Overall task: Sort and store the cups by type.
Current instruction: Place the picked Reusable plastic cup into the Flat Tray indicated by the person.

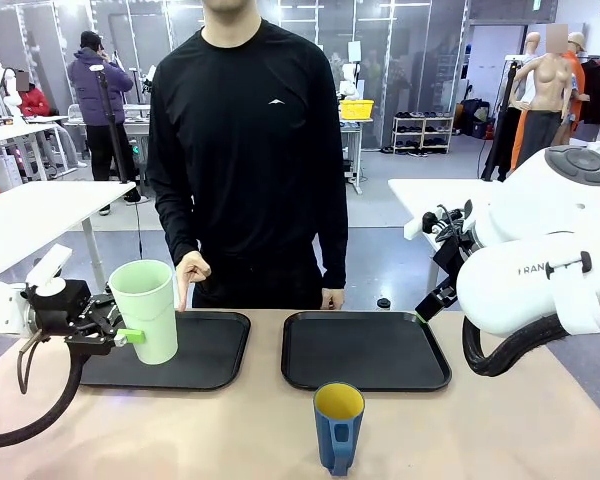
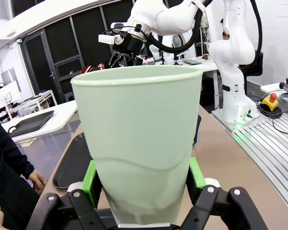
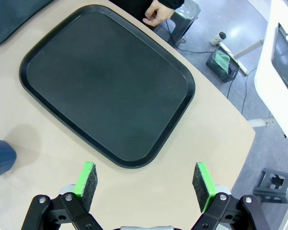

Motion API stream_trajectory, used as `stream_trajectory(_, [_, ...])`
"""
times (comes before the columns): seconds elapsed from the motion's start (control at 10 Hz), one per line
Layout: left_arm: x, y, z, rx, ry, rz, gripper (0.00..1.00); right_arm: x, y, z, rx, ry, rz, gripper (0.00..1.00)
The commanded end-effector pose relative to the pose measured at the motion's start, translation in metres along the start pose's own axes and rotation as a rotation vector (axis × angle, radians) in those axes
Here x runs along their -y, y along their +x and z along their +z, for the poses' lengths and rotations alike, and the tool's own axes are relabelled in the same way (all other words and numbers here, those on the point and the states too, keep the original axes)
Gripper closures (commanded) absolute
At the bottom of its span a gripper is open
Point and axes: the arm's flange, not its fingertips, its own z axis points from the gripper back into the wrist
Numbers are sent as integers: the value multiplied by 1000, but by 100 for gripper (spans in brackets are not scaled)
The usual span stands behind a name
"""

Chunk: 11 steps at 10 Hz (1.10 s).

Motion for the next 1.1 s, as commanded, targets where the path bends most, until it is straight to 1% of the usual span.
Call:
stream_trajectory(0.0, [-4, 2, -1, -7, -2, -8, 85, 1, 0, 0, 0, 1, -1, 0])
stream_trajectory(0.3, [-4, 2, -1, -7, -2, -8, 85, 1, 0, 0, 0, 1, -1, 0])
stream_trajectory(0.4, [0, 0, 0, 0, 0, 0, 16, 1, 0, 0, 0, 1, -1, 0])
stream_trajectory(0.5, [-13, -7, 2, 18, 10, 30, 16, 1, 0, 0, 0, 1, -1, 0])
stream_trajectory(0.6, [-14, -7, 4, -1, -5, 17, 16, 1, 0, 0, 0, 1, -1, 0])
stream_trajectory(1.0, [-23, -19, 16, -15, 19, 60, 16, 1, 0, 0, 0, 1, -1, 0])
